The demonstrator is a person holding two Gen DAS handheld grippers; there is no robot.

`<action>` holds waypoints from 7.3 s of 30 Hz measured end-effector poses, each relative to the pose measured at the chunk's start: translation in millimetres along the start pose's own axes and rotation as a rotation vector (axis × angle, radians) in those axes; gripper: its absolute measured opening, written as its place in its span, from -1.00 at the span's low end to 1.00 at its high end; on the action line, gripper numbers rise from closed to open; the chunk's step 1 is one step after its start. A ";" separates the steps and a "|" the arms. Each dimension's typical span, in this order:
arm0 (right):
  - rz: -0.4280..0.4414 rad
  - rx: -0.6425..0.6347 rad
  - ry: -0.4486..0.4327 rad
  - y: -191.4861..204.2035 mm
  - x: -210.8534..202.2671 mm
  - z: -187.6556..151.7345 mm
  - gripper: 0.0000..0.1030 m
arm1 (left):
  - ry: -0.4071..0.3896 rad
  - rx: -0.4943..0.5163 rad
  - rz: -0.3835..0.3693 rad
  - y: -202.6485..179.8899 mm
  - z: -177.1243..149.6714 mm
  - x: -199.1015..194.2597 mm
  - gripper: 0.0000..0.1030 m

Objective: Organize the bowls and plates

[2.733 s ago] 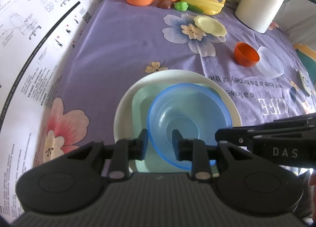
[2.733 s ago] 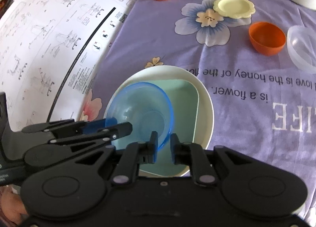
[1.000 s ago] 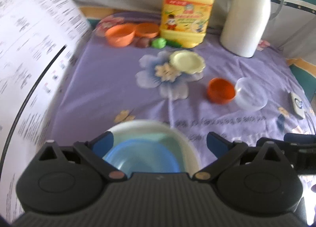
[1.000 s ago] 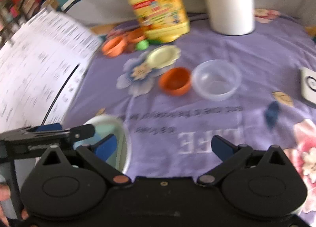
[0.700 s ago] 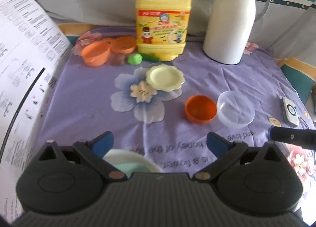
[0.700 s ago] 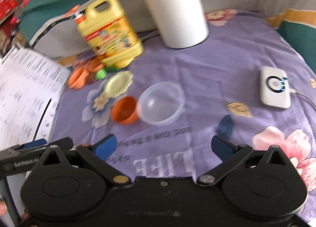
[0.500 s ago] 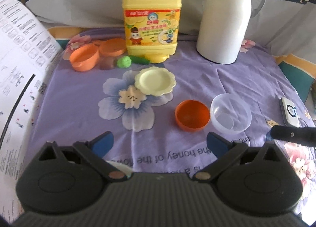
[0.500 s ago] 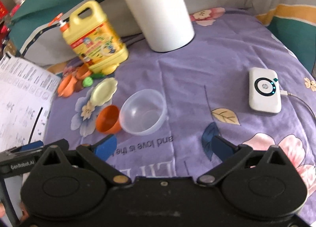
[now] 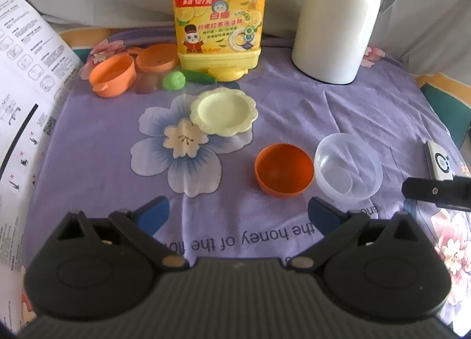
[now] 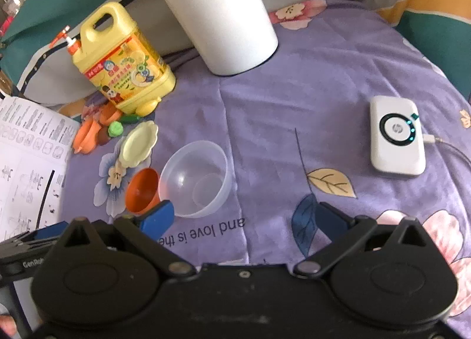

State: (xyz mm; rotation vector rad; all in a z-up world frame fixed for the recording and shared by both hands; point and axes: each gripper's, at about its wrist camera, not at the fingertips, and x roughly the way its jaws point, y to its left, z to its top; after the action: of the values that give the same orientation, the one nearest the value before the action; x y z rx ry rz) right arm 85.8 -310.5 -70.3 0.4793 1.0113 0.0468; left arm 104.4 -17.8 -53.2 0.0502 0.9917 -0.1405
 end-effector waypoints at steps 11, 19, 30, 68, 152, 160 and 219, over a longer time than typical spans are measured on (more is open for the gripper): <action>0.009 -0.033 0.027 17.2 6.5 -8.2 1.00 | -0.011 -0.012 -0.022 2.3 -5.5 -4.6 0.99; 0.013 -0.057 0.041 27.0 7.5 -13.0 1.00 | -0.007 -0.039 -0.021 13.8 -9.3 -5.0 0.99; 0.025 -0.073 0.056 33.3 7.9 -16.4 1.00 | -0.002 -0.034 -0.036 15.4 -13.8 -6.7 0.99; -0.013 -0.032 -0.027 21.3 2.1 6.9 0.09 | -0.064 0.074 -0.119 -17.3 23.3 -0.7 0.50; 0.251 -0.465 0.284 230.0 4.3 -116.3 -0.80 | 0.012 -0.084 -0.016 135.3 -98.5 -89.9 -0.72; 0.222 -0.498 0.299 230.9 14.8 -122.3 -0.73 | 0.028 -0.096 -0.019 136.6 -108.2 -75.8 -0.64; 0.130 -0.776 0.046 152.2 -86.6 -190.3 1.00 | -0.144 -0.102 0.162 115.7 -200.8 -147.8 0.99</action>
State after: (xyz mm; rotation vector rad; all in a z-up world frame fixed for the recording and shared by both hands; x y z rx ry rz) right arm -89.9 -127.2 -22.0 -0.1692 0.9228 0.5472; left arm -125.7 132.1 -41.8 0.0269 0.8457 0.0547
